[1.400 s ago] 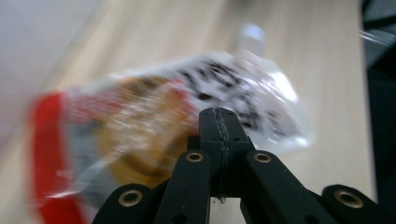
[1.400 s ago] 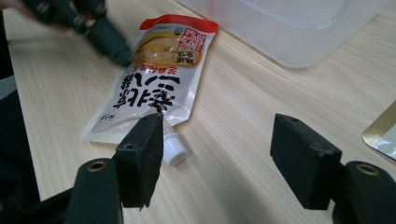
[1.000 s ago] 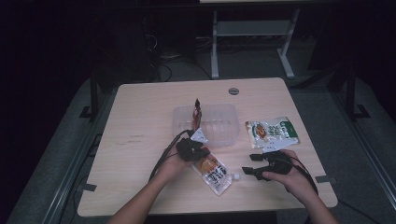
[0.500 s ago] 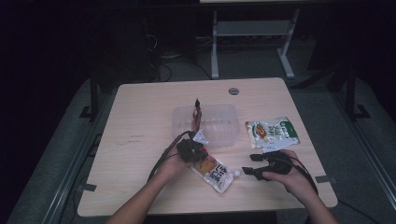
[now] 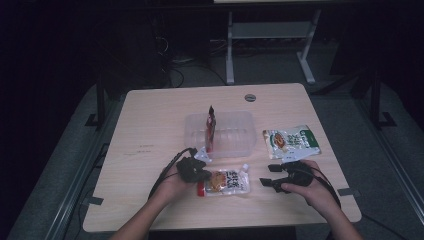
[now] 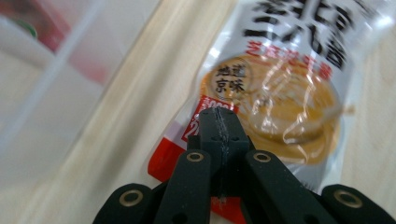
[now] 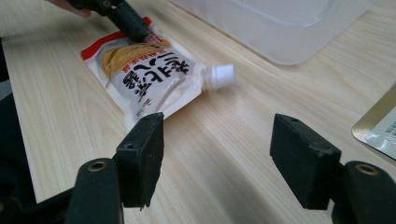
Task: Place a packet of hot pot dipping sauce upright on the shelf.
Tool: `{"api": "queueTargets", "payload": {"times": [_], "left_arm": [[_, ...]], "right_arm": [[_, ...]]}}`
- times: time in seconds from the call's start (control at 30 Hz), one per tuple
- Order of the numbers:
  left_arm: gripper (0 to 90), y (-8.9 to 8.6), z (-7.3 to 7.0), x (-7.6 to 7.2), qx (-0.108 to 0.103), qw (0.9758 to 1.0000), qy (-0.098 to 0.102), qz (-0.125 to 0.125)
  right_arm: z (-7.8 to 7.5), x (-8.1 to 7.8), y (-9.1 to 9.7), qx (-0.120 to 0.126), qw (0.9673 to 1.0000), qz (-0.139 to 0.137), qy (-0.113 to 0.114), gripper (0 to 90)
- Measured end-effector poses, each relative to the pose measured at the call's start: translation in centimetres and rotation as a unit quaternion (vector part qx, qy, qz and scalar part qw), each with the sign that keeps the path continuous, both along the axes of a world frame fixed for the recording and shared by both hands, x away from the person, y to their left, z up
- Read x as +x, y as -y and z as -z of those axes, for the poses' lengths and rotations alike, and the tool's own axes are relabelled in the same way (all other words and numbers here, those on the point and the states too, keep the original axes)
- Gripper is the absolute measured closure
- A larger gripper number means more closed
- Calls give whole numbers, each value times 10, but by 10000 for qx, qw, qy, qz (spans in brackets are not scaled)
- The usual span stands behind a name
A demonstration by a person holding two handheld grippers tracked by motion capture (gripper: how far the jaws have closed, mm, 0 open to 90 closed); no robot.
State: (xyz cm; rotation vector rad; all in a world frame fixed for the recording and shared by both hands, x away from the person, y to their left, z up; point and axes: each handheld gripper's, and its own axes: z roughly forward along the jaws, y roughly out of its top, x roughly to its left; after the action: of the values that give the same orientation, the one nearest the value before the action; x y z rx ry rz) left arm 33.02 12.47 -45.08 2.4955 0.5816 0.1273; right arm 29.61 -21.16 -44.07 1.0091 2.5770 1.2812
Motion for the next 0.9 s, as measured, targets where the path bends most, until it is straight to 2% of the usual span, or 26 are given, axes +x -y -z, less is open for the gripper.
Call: {"api": "queueTargets", "payload": {"times": [0.17,0.27,0.3,0.47,0.57,0.63,0.73,0.9], "left_arm": [[900,-8,-2,-12,41,10000,-86,-6],[900,-13,-2,-20,29,9999,-121,16],[900,-14,-1,-21,2,9999,-114,0],[899,-15,-2,-20,-118,9997,-166,-143],[898,-12,-4,-21,-289,9991,-118,-287],[898,-10,-9,-21,-283,9993,-91,-205],[898,-4,-14,-21,-506,9986,-65,-134],[898,10,-13,-19,-560,9984,-14,39]], "right_arm": [[0,1,-1,17,10000,-9,-14,346],[0,2,-1,66,9999,-15,-129,346],[0,3,-2,116,9997,-35,-196,339],[0,4,-6,79,9997,-58,-226,287],[0,5,-6,145,9996,-18,-250,253],[1,5,-5,139,9996,-6,-262,241],[3,5,-6,179,9994,1,-312,237],[4,5,-8,142,9994,-49,-300,236]]}}
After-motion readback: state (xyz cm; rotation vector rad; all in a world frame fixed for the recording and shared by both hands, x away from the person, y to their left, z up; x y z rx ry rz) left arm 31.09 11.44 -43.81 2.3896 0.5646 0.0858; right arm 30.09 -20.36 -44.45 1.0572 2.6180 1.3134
